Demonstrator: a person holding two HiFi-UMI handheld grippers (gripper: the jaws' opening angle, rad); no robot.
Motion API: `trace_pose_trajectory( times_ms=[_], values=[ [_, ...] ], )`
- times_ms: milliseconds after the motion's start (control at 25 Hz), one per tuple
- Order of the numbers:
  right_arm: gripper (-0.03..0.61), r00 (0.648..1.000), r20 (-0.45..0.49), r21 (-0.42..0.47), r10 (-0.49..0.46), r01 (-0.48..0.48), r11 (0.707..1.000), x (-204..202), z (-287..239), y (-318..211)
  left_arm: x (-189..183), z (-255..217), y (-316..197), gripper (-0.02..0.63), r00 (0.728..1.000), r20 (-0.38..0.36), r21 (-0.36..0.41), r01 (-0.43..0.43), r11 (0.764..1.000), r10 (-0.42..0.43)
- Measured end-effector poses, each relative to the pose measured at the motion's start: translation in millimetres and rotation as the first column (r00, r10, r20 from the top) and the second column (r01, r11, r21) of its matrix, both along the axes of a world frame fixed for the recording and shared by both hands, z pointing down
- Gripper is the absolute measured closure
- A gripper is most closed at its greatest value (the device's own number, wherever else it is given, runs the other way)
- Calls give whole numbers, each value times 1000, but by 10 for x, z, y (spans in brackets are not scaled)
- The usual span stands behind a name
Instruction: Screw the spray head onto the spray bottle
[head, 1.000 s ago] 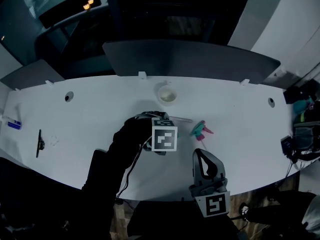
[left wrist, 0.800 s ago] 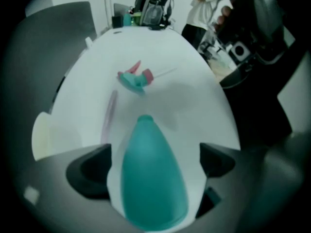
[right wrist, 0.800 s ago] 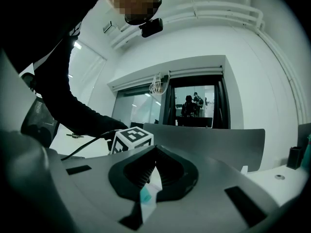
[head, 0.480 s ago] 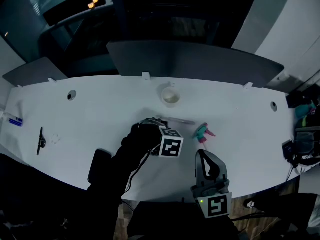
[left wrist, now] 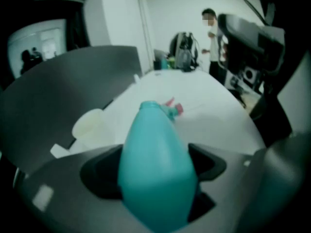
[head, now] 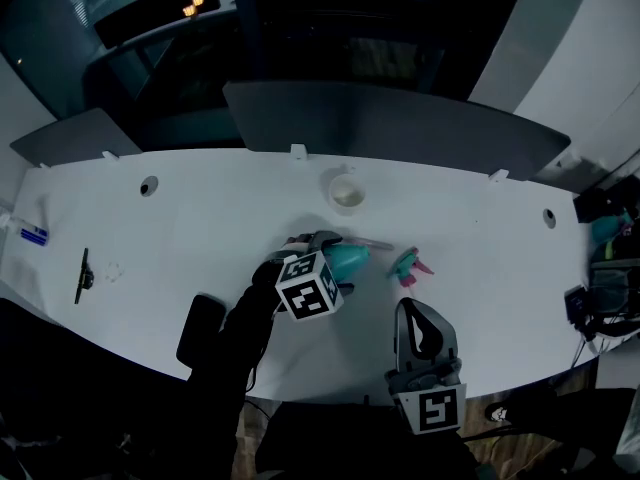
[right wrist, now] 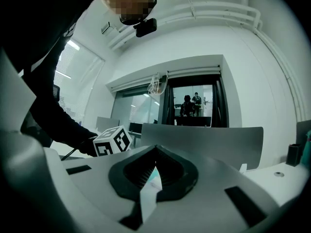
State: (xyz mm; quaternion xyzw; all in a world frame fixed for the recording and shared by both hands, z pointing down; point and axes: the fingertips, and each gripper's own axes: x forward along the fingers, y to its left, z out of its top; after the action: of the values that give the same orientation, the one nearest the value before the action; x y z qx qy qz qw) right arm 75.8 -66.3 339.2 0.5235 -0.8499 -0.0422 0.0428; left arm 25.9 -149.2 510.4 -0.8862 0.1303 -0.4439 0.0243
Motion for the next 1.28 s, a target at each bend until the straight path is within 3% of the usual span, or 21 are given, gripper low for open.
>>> trace_pose_trajectory(
  times_ms=[40,80,120,240,320,400,600,680,720,800,840,880,1080,1280],
  values=[
    [574,1000,-2,-3,-2,2,1000,-4,8,2,5,-112,-88,199,991,-106,31,91,995,-87],
    [574,1000,-4,-7,-5,5,1000,-10,20,4,-9,-214,-169,199,962,-212,52,186,981,-171],
    [574,1000,-6,-11,-9,8,1000,-16,30,6,-39,-306,-233,199,917,-315,63,278,959,-245],
    [574,1000,-12,-22,-18,18,1000,-36,50,3,-152,-493,-292,199,739,-562,57,483,874,-371],
    [574,999,-22,-20,-23,23,1000,-47,50,-4,-194,-499,-256,199,644,-645,31,559,828,-411],
    [574,999,-35,-17,-28,27,999,-62,53,-6,-185,-452,-186,199,604,-679,29,589,808,-416],
    [574,998,-49,-29,-36,34,999,-99,91,-20,-133,-396,-49,199,607,-685,37,582,812,-403],
    [574,998,-46,-32,-39,37,999,-119,101,-25,-157,-354,4,199,627,-659,31,575,818,-416],
    [574,998,-44,-33,-39,37,999,-122,107,-25,-146,-314,51,199,661,-627,45,559,828,-412],
    [574,998,-41,-36,-39,38,999,-122,123,-25,-75,-221,179,201,757,-538,105,497,861,-371],
    [574,999,-39,-39,-39,37,999,-119,137,-29,-42,-193,235,201,789,-507,128,467,875,-347],
    [574,999,-34,-44,-35,34,998,-111,154,-36,-25,-182,272,201,804,-494,139,449,883,-332],
    [574,997,-72,-93,-24,18,995,36,281,-81,-4,-171,363,201,810,-489,139,438,888,-323],
    [574,968,-234,-275,-91,24,961,357,647,-292,5,-165,455,201,811,-489,140,437,889,-322]
  ],
)
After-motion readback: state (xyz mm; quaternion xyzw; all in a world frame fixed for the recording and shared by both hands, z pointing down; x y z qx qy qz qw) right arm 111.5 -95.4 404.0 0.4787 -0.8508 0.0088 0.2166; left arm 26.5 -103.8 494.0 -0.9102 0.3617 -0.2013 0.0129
